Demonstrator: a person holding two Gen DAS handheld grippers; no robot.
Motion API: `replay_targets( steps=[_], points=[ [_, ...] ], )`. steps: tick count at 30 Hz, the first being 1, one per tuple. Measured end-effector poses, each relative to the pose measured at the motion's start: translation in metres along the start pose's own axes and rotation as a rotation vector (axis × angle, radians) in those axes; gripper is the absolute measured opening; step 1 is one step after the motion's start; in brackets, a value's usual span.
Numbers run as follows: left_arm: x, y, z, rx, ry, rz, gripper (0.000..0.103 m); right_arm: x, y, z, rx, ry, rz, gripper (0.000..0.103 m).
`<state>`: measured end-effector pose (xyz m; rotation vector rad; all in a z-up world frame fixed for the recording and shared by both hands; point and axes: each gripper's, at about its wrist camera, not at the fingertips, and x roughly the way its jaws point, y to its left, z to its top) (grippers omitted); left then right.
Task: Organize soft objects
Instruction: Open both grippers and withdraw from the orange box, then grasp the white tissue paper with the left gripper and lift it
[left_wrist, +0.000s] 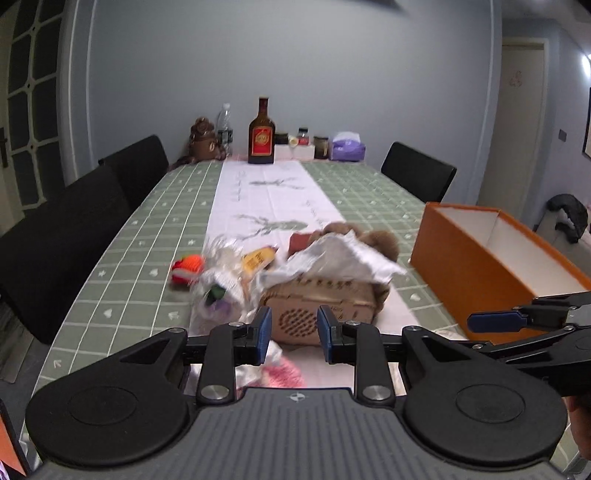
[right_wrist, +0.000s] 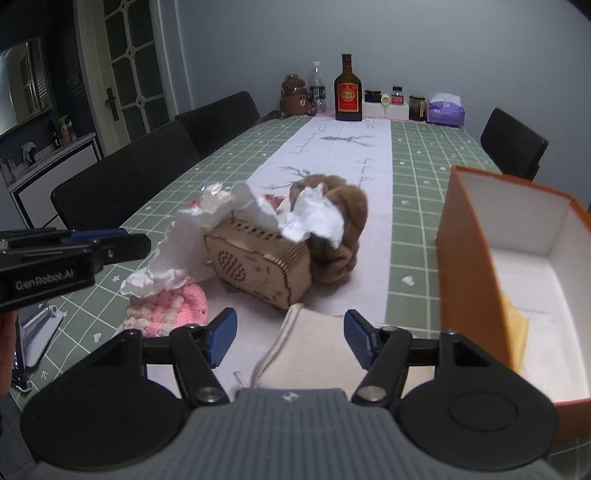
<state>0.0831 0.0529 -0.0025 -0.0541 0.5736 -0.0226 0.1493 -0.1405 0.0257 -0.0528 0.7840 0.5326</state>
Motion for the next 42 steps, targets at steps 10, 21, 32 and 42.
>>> replay_targets(
  steps=[10,21,32,42],
  points=[
    [0.049,0.013,0.012,0.097,0.043,0.03,0.045,0.034,0.018,0.037,-0.147,-0.007,-0.047,0.064],
    [0.086,0.018,0.027,0.125,0.113,0.024,0.01,0.088,0.023,0.075,-0.221,0.035,-0.034,0.033],
    [0.041,0.015,0.064,0.056,-0.05,0.018,0.003,0.052,0.025,0.104,-0.226,-0.079,-0.039,0.002],
    [-0.036,0.012,0.058,-0.158,-0.173,-0.112,0.003,-0.028,0.033,0.075,-0.177,-0.156,0.04,0.002]
  ],
)
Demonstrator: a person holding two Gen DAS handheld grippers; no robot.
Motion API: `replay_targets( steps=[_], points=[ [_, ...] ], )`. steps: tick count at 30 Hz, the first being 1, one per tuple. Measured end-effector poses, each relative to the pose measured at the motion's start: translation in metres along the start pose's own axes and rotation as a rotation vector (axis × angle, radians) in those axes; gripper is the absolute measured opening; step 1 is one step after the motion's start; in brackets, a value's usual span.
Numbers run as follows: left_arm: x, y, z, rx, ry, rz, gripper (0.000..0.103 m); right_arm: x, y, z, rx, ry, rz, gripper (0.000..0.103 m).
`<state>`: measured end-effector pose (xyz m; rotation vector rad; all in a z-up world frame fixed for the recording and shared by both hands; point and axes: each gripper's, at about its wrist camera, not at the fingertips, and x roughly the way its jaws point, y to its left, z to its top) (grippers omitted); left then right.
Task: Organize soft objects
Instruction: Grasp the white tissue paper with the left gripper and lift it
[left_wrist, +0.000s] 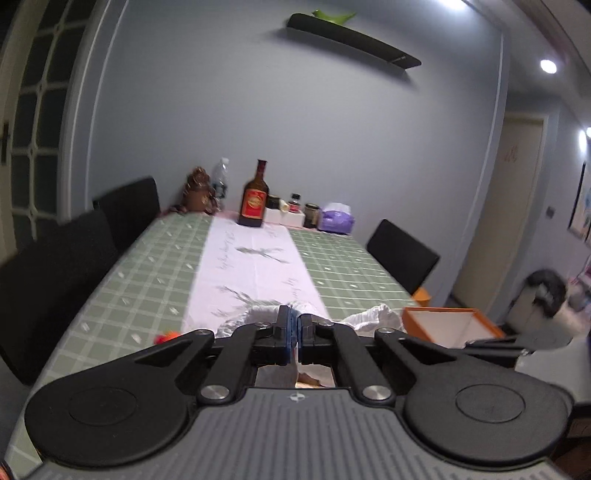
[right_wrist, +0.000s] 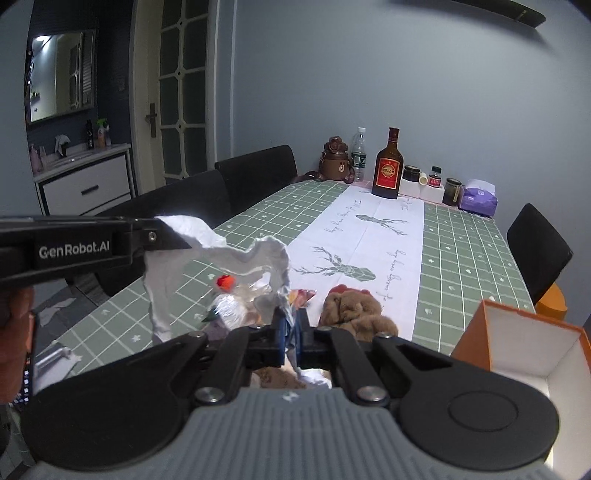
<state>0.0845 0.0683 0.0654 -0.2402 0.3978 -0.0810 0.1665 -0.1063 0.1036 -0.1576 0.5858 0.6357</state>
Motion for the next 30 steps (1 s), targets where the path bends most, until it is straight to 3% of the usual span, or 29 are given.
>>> replay_targets(
  steps=[6,10,15,18,23,26,30],
  points=[
    [-0.012,-0.019,-0.013,-0.055,0.022,-0.122,0.003,-0.035,-0.01,-0.031,0.075,0.005,-0.056,0.002],
    [-0.016,-0.019,-0.025,-0.097,0.032,-0.166,0.003,-0.052,-0.016,-0.047,0.112,0.014,-0.072,0.002],
    [-0.008,0.013,-0.062,-0.168,0.123,-0.079,0.003,-0.034,0.002,-0.072,0.126,0.084,-0.007,0.002],
    [-0.011,0.033,-0.088,-0.166,0.181,0.025,0.003,-0.016,0.024,-0.093,0.101,0.154,0.044,0.002],
    [-0.027,0.052,-0.112,-0.146,0.243,0.123,0.003,0.004,0.056,-0.123,0.109,0.249,0.189,0.002],
    [-0.035,0.056,-0.121,-0.157,0.266,0.13,0.003,0.017,0.066,-0.134,0.127,0.295,0.25,0.002],
    [-0.039,0.059,-0.128,-0.205,0.276,0.068,0.003,0.033,0.07,-0.147,0.189,0.354,0.318,0.002]
  ],
)
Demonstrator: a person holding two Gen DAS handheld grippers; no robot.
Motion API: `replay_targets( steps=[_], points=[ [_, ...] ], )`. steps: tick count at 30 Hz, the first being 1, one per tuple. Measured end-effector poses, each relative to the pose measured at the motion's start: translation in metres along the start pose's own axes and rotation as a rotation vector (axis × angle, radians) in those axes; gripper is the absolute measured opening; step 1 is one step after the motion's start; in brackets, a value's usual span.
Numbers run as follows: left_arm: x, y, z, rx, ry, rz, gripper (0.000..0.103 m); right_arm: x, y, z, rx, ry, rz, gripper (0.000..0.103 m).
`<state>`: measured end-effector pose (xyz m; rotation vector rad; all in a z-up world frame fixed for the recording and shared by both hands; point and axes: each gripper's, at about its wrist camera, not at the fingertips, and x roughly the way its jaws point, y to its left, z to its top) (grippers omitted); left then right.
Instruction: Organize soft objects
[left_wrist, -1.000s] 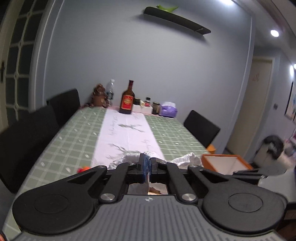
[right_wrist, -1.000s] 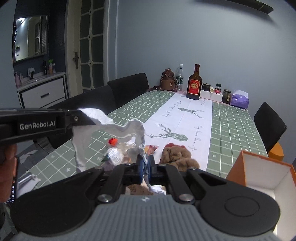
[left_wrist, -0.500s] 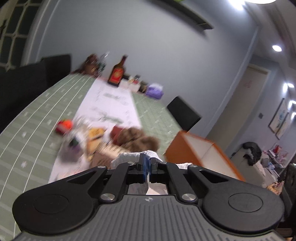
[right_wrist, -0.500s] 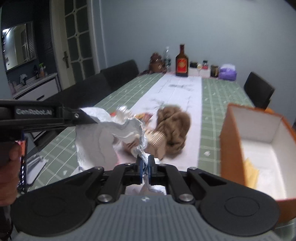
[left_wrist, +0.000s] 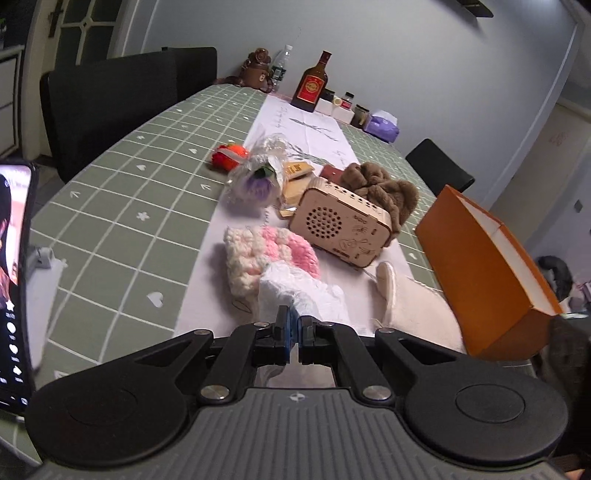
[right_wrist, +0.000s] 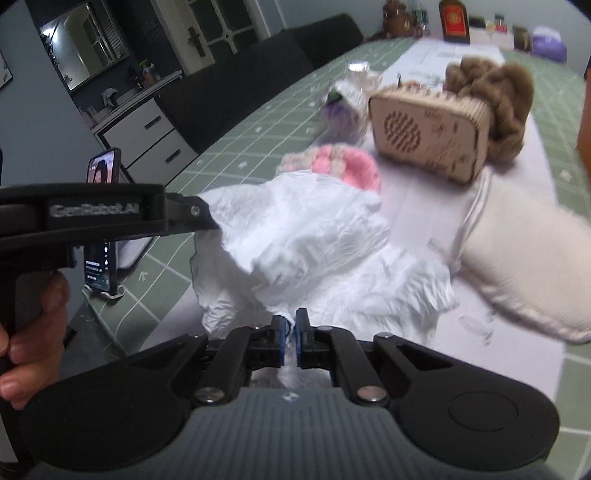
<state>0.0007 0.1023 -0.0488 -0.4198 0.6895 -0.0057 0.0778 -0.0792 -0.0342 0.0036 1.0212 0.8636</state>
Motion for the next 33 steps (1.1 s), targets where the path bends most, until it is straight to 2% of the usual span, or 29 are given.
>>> replay_targets(
  steps=[4,7,9,11,12,14,15,18,22,24,28,33],
  points=[
    [-0.007,-0.003,0.002,0.002,-0.015,-0.05,0.003,-0.002,0.001,-0.002,0.024,0.004,0.08,0.002],
    [-0.004,-0.008,0.003,0.015,0.007,-0.124,0.003,-0.006,0.001,0.001,0.041,0.0,0.148,0.003],
    [-0.002,-0.015,0.001,0.038,0.028,-0.169,0.003,0.001,0.002,-0.001,0.028,0.03,0.14,0.007],
    [0.001,-0.023,-0.002,0.08,0.069,-0.203,0.003,0.009,0.001,-0.006,0.029,0.051,0.122,0.005],
    [0.003,-0.026,-0.004,0.097,0.092,-0.206,0.003,0.008,0.0,-0.006,0.031,0.053,0.129,0.007],
    [0.01,-0.029,-0.008,0.117,0.145,-0.185,0.003,0.003,-0.002,-0.005,0.037,0.066,0.134,0.016],
    [0.014,-0.029,-0.01,0.127,0.166,-0.174,0.003,-0.001,-0.003,-0.005,0.031,0.066,0.129,0.022],
    [0.017,-0.03,-0.014,0.161,0.202,-0.163,0.003,-0.016,-0.004,-0.007,-0.011,0.073,0.066,0.024],
    [0.019,-0.033,-0.018,0.192,0.243,-0.184,0.003,-0.035,-0.011,-0.011,-0.036,0.053,-0.027,0.026],
    [0.018,-0.035,-0.019,0.207,0.236,-0.19,0.003,-0.043,-0.015,-0.012,-0.023,0.038,-0.058,0.027],
    [0.012,-0.036,-0.015,0.203,0.209,-0.219,0.003,-0.058,-0.027,-0.014,0.008,0.0,-0.1,0.043],
    [0.006,-0.051,-0.018,0.324,0.194,-0.287,0.003,-0.077,-0.046,-0.017,0.107,-0.038,-0.115,0.044]
  ],
)
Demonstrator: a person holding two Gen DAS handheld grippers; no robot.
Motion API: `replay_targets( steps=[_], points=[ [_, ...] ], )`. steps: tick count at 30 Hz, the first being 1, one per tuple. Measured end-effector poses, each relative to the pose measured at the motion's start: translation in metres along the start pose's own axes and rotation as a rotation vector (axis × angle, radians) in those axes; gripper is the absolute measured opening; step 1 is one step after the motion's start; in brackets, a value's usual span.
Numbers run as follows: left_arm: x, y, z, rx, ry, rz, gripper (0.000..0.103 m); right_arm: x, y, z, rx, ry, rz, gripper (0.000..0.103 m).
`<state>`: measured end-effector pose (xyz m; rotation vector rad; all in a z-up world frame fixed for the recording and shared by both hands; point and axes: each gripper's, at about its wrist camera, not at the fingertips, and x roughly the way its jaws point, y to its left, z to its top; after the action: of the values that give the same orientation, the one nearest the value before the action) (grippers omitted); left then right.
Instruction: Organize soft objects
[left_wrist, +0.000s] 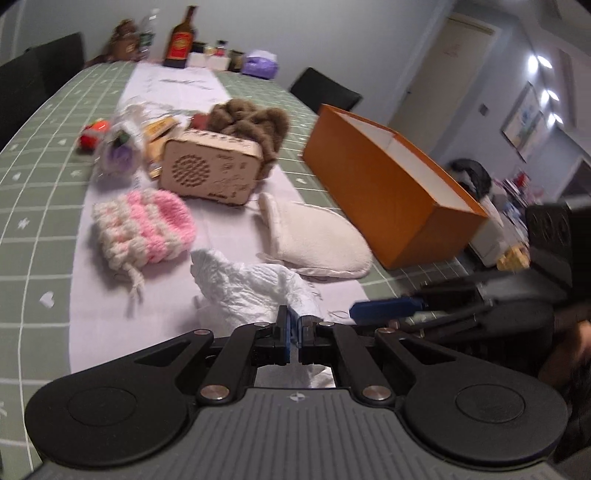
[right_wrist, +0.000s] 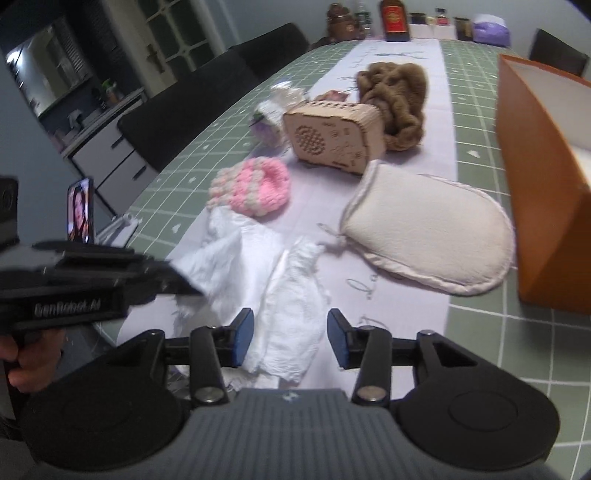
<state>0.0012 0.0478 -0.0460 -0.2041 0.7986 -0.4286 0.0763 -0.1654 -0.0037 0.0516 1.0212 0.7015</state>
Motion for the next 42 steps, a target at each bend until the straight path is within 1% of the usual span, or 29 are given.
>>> replay_targets(
  steps=[2,4,6,8,11,13,14,15,16,18,19,21,22,23,25,27,28,30,32,34,35,38,42],
  points=[
    [0.005,-0.011,-0.002,0.078,0.028,-0.015,0.003,-0.004,-0.009,0.002,0.056,-0.021,-0.028,0.044],
    [0.018,-0.019,-0.006,0.132,0.084,-0.013,0.003,-0.002,-0.013,0.005,0.104,-0.026,-0.032,0.044],
    [0.033,-0.019,-0.01,0.135,0.145,0.012,0.003,0.002,-0.015,0.006,0.146,-0.024,-0.005,0.046],
    [0.043,-0.016,-0.014,0.114,0.176,0.02,0.003,0.007,-0.012,0.006,0.16,-0.022,0.025,0.047],
    [0.043,-0.012,-0.016,0.086,0.169,0.005,0.003,0.016,-0.005,0.004,0.144,-0.002,0.036,0.046],
    [0.04,-0.01,-0.016,0.081,0.161,-0.003,0.005,0.025,-0.004,0.002,0.142,0.019,0.03,0.033],
    [0.038,-0.01,-0.016,0.082,0.161,-0.004,0.014,0.029,-0.004,0.001,0.145,0.031,0.028,0.03],
    [0.036,-0.009,-0.016,0.083,0.158,-0.002,0.019,0.033,-0.005,0.0,0.15,0.04,0.027,0.028],
    [0.033,-0.009,-0.016,0.08,0.153,0.003,0.022,0.037,-0.006,-0.001,0.154,0.048,0.027,0.028],
    [0.025,-0.006,-0.016,0.064,0.142,0.004,0.04,0.042,-0.006,-0.003,0.156,0.058,0.023,0.028],
    [0.02,-0.004,-0.015,0.054,0.134,-0.001,0.042,0.043,-0.006,-0.004,0.15,0.055,0.023,0.028],
    [0.016,0.0,-0.014,0.036,0.128,-0.014,0.05,0.043,-0.006,-0.004,0.138,0.05,0.017,0.028],
    [0.013,0.002,-0.014,0.028,0.125,-0.011,0.052,0.043,-0.006,-0.004,0.137,0.049,0.017,0.028],
    [0.011,0.005,-0.014,0.018,0.119,-0.001,0.054,0.043,-0.006,-0.004,0.135,0.047,0.019,0.027],
    [0.005,0.012,-0.014,-0.018,0.092,0.024,0.06,0.043,-0.005,-0.005,0.116,0.044,0.011,0.023],
    [0.001,0.023,-0.011,-0.085,0.055,0.059,0.073,0.042,-0.005,-0.006,0.11,0.04,0.007,0.022],
    [0.001,0.029,-0.009,-0.122,0.048,0.074,0.076,0.042,-0.005,-0.006,0.11,0.04,0.008,0.02],
    [0.006,0.034,-0.006,-0.157,0.06,0.091,0.077,0.042,-0.004,-0.006,0.099,0.039,0.007,0.019],
    [0.017,0.038,-0.006,-0.182,0.085,0.075,0.078,0.042,0.001,-0.006,0.072,0.033,-0.003,0.018],
    [0.028,0.045,-0.009,-0.247,0.11,0.047,0.078,0.042,0.005,-0.007,0.045,0.026,-0.011,0.017],
    [0.032,0.046,-0.009,-0.267,0.104,0.037,0.079,0.042,0.005,-0.008,0.038,0.022,-0.01,0.017],
    [0.036,0.041,-0.007,-0.263,0.093,0.056,0.081,0.042,0.006,-0.01,0.03,0.017,0.007,0.015],
    [0.04,0.037,-0.003,-0.261,0.103,0.072,0.076,0.044,0.01,-0.011,-0.003,0.007,0.013,0.015]
  ],
)
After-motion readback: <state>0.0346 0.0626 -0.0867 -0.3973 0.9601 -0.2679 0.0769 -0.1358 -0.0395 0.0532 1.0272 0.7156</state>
